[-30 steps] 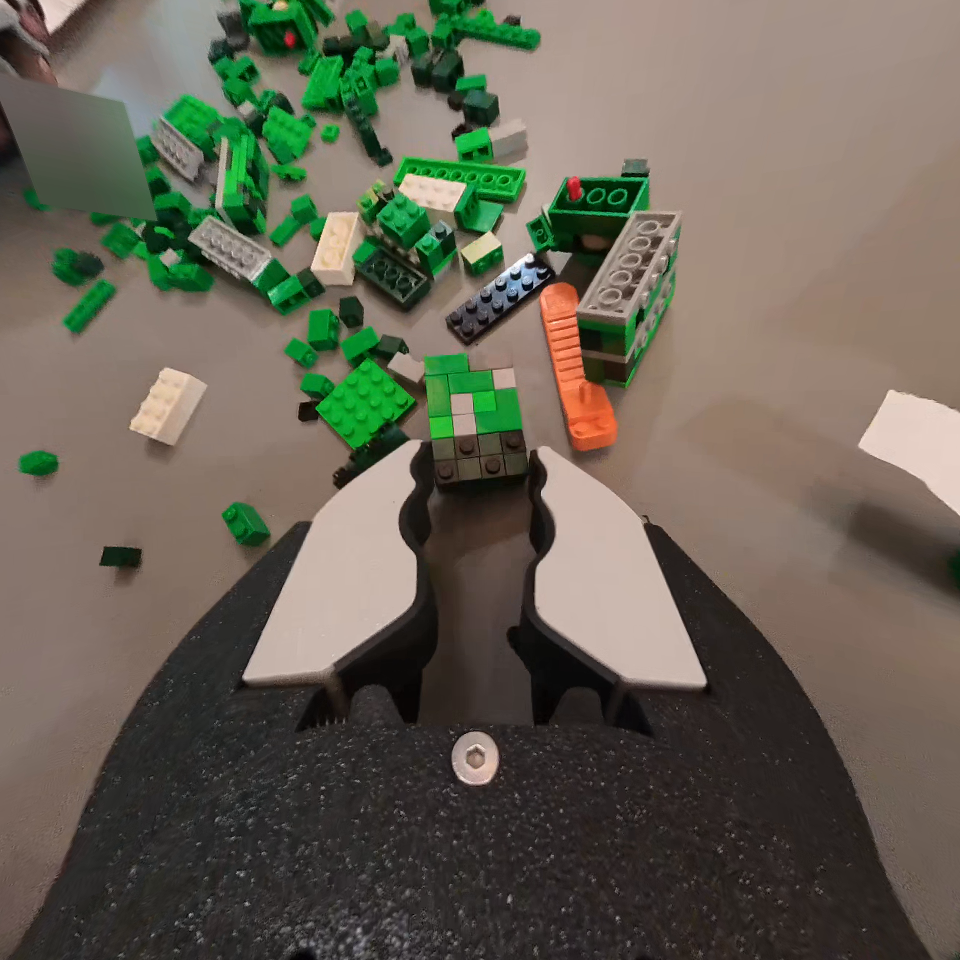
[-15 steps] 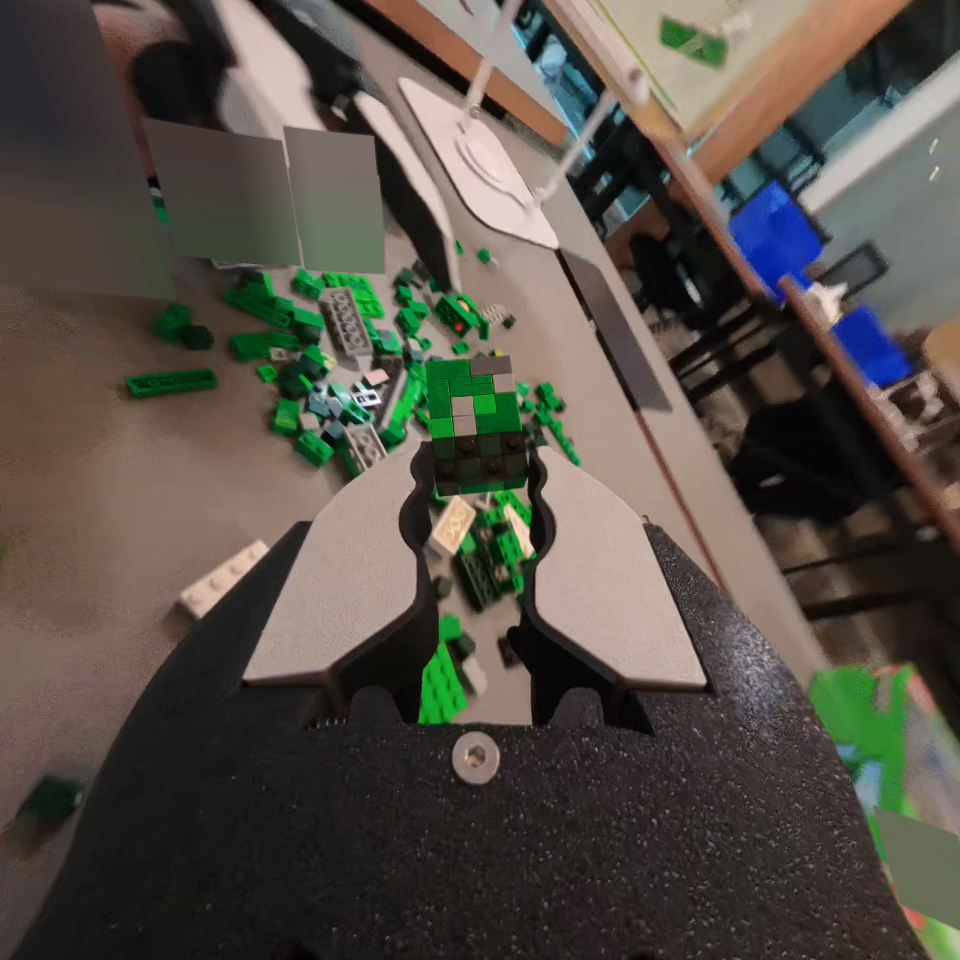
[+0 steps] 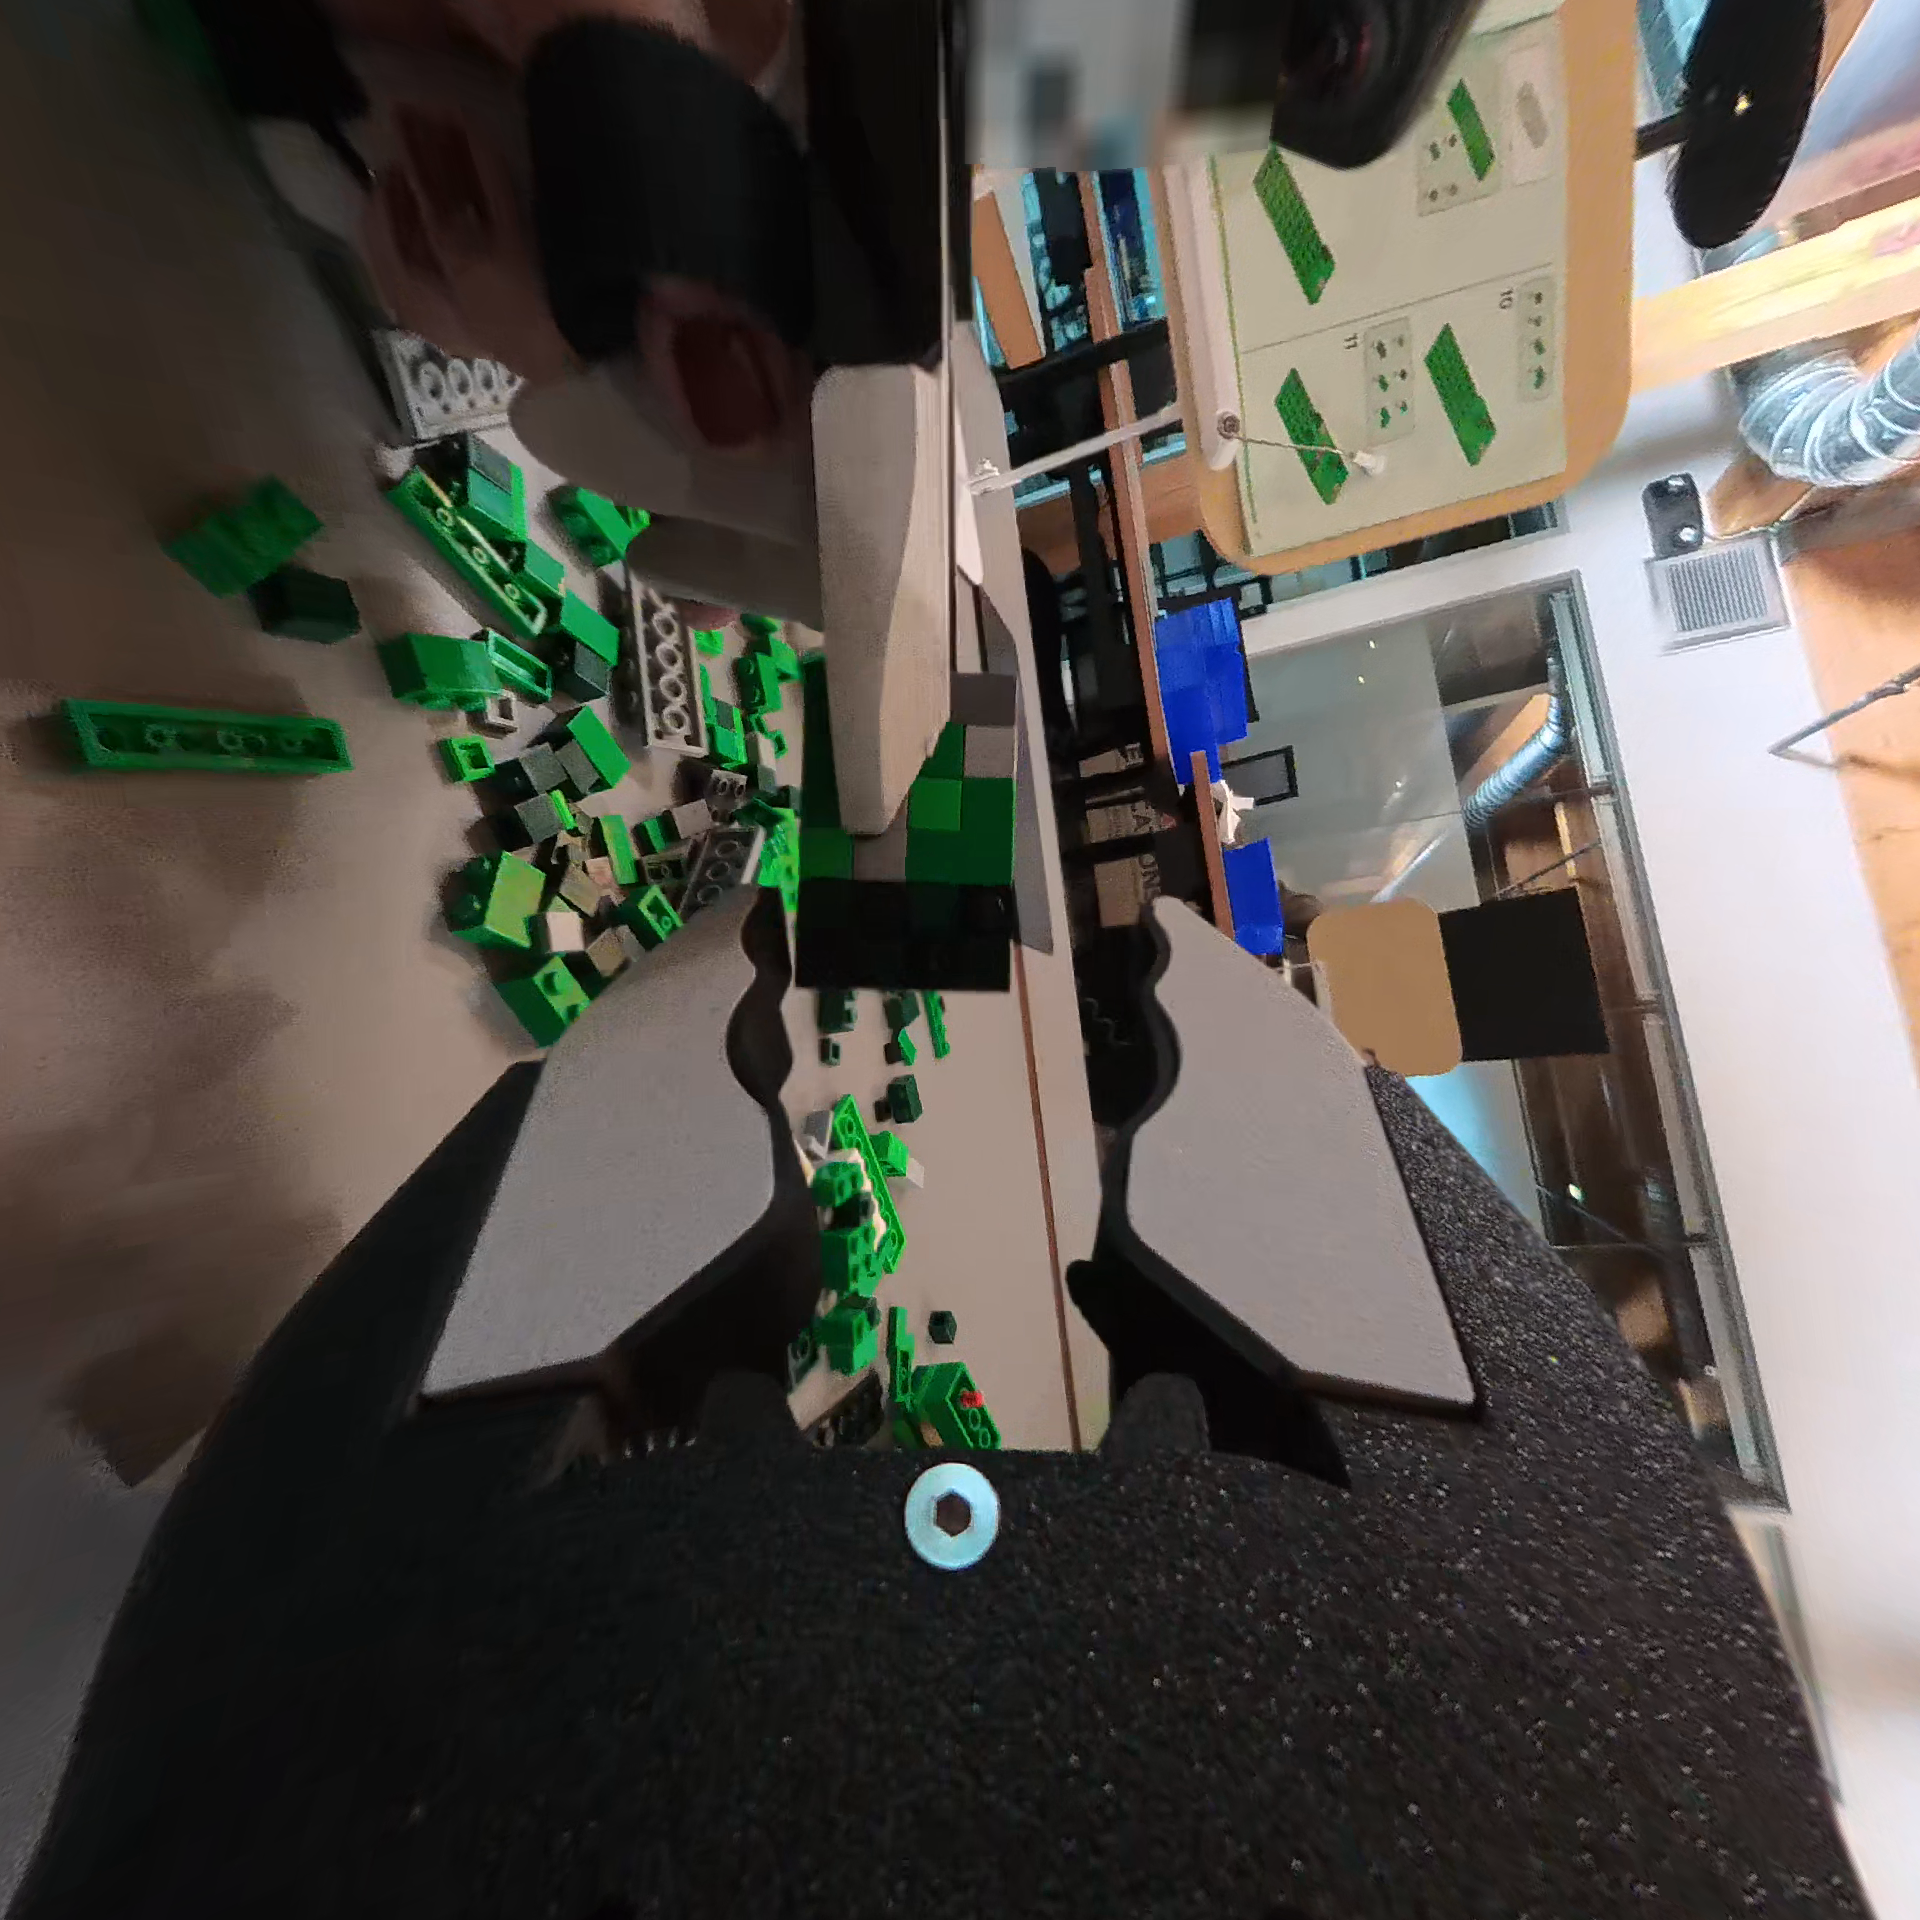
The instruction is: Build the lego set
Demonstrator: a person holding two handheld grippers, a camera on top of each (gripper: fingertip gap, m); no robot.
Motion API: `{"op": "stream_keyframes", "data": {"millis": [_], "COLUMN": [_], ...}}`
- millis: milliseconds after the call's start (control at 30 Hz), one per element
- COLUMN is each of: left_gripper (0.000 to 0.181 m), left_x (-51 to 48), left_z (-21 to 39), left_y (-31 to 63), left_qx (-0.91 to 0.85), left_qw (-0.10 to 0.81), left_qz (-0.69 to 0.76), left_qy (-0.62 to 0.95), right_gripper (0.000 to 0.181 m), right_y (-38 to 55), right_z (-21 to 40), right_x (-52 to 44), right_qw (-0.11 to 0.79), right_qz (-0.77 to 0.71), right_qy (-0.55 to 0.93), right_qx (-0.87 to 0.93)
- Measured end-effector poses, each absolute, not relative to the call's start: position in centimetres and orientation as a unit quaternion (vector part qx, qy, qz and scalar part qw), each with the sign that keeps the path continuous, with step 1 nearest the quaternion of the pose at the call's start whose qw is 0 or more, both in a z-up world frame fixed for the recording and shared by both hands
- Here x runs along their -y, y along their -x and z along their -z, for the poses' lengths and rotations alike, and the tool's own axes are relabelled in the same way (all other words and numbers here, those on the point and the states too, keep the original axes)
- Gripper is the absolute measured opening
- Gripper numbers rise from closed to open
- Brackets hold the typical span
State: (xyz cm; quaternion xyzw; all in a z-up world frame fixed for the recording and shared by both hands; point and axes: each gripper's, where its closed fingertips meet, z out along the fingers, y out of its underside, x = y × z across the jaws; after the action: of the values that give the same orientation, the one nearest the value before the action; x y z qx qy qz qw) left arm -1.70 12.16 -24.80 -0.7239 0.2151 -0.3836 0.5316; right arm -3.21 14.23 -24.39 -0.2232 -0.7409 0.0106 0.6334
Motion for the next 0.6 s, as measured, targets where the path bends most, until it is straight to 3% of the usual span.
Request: {"op": "stream_keyframes", "data": {"millis": [67,133,233,267,367,400,600], "left_gripper": [0.018,0.018,0.019,0.022,0.055,0.057,0.03], "left_x": [-11.8,-11.6,-11.7,-11.9,-12.7,-12.6,-11.8], "left_z": [24.8,24.6,24.6,24.8,25.5,25.5,26.2], "left_y": [1.0,0.5,0.7,1.0,2.8,2.8,0.9], "left_qx": [-0.225,-0.217,-0.209,-0.212,-0.245,-0.26,-0.252], "left_qw": [0.52,0.512,0.51,0.515,0.552,0.555,0.5], "left_qz": [0.399,0.426,0.433,0.412,0.27,0.249,0.338], "left_qy": [0.721,0.713,0.714,0.721,0.75,0.75,0.756], "right_gripper": [0.062,0.043,0.042,0.042,0.042,0.042,0.043], "right_y": [3.4,3.5,3.5,3.5,3.4,3.4,3.6], "right_z": [24.9,25.2,25.6,25.8,27.0,27.1,27.0], "right_x": [-13.7,-13.4,-13.5,-13.7,-14.0,-13.8,-13.3], "right_qw": [0.625,0.62,0.595,0.588,0.557,0.553,0.558], "right_qz": [-0.011,-0.004,-0.022,-0.019,-0.011,-0.017,-0.014], "right_qy": [0.214,0.206,0.241,0.248,0.267,0.27,0.255], "right_qx": [0.751,0.757,0.766,0.77,0.786,0.788,0.79]}}
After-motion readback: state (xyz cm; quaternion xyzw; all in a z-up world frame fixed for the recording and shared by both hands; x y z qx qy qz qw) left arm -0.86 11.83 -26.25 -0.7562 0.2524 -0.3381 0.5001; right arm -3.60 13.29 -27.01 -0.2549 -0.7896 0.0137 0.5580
